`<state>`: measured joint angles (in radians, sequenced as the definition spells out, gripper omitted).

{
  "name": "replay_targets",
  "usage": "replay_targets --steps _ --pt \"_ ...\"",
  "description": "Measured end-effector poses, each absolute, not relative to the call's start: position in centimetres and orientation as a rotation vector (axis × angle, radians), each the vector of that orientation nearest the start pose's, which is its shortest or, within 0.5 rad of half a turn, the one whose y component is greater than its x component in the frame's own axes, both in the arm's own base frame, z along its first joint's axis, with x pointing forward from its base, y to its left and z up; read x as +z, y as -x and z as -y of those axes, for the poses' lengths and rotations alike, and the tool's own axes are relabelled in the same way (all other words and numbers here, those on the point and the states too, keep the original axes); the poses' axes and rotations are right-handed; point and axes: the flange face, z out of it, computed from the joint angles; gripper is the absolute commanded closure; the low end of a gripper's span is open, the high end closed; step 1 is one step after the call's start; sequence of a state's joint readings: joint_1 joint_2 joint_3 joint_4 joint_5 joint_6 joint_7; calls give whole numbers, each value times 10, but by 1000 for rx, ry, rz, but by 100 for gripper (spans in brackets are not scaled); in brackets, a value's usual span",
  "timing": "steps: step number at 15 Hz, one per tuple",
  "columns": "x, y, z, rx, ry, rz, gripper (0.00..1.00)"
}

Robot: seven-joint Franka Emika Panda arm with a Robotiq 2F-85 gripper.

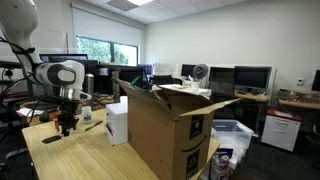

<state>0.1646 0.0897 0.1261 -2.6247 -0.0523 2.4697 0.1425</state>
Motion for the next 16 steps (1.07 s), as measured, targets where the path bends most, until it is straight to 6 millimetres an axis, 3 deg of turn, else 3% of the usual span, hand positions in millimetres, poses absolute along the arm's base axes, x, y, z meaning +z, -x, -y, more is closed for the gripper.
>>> replay_targets --steps 7,16 --pt "249 -396 -149 215 3191 365 93" --pt "291 -388 -199 91 3253 496 93"
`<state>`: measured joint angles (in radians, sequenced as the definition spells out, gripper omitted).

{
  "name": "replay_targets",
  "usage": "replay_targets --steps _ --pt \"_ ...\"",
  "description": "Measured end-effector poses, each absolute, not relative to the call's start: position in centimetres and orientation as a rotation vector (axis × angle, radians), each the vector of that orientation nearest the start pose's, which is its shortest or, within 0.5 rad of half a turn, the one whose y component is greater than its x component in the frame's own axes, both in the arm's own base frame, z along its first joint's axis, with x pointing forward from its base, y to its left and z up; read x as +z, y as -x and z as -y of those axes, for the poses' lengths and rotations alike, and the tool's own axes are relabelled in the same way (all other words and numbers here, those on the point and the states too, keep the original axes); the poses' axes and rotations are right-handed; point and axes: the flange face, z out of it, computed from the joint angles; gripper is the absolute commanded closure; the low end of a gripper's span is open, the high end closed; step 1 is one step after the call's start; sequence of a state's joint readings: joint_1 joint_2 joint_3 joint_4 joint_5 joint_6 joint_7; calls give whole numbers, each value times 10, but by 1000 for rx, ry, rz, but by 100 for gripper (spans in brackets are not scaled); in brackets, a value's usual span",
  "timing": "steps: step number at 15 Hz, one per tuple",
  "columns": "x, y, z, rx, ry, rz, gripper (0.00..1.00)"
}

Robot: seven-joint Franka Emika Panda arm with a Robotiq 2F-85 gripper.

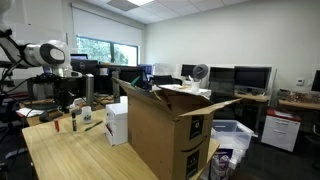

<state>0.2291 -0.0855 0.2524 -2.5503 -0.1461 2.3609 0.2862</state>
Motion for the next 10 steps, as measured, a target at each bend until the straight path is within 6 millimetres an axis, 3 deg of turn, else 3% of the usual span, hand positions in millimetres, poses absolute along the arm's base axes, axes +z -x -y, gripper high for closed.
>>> replay_targets --steps 10 --pt "321 -389 -245 4 3255 607 93"
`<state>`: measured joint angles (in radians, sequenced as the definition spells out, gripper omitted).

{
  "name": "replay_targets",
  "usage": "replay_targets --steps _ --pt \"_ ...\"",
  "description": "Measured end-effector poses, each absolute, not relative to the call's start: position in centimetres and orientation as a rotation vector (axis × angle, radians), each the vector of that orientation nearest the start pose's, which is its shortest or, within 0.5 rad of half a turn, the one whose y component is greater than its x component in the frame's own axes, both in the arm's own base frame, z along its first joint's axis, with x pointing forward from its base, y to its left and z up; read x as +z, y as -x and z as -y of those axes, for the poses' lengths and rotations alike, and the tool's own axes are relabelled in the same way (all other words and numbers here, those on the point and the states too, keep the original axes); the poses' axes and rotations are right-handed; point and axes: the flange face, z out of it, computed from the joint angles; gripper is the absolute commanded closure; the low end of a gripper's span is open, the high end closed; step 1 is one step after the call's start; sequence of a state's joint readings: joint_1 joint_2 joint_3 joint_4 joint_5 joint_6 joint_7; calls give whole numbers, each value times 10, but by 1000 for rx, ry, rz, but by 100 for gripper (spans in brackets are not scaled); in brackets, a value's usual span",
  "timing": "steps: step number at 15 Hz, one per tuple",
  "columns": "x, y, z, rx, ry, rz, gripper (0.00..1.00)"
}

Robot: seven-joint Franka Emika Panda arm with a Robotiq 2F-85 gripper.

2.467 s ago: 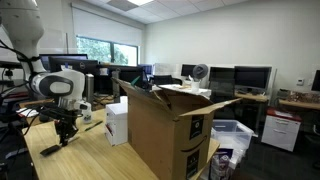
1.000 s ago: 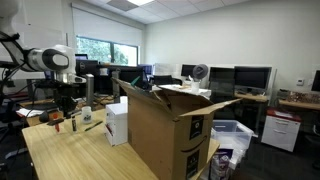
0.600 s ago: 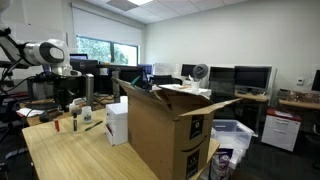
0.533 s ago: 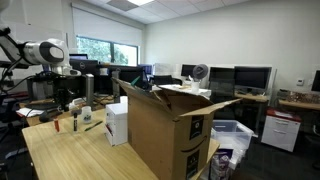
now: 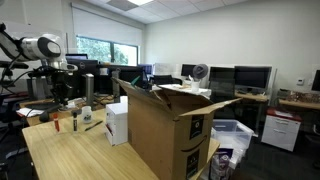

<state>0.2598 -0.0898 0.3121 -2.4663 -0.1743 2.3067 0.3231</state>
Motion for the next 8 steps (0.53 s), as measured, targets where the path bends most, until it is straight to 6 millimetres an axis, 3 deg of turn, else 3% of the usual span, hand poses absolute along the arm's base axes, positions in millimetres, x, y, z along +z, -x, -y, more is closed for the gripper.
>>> replay_targets --steps 8 --pt "317 -398 -267 42 3250 677 93"
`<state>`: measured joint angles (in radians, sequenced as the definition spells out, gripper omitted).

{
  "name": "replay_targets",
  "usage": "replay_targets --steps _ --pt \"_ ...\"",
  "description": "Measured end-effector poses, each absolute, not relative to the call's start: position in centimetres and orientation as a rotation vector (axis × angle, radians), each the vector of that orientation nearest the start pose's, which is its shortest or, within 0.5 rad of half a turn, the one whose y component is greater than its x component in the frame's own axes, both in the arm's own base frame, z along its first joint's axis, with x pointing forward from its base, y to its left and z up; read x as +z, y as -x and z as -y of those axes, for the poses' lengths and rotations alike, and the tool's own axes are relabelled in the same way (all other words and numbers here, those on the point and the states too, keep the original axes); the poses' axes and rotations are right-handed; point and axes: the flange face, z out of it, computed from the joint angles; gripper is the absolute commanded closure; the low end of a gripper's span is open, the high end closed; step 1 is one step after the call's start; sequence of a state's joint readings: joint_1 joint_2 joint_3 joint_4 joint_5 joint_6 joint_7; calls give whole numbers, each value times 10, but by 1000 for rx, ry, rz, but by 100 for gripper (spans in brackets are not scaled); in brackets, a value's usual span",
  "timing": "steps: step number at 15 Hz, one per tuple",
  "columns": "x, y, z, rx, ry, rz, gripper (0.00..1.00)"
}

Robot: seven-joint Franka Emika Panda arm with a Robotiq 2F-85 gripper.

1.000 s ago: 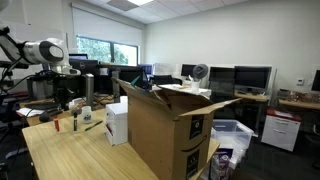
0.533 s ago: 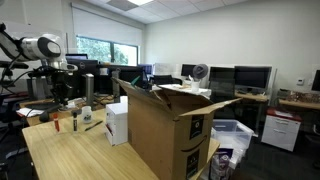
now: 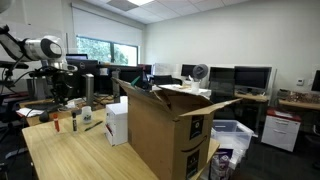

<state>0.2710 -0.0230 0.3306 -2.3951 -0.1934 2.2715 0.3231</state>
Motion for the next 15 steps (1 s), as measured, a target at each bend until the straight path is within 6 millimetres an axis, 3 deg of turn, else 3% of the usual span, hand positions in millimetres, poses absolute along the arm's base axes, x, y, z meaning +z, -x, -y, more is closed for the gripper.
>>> replay_targets --steps 11,15 --pt "290 -426 -329 100 3248 817 93" --pt "278 -440 -343 110 3239 831 93"
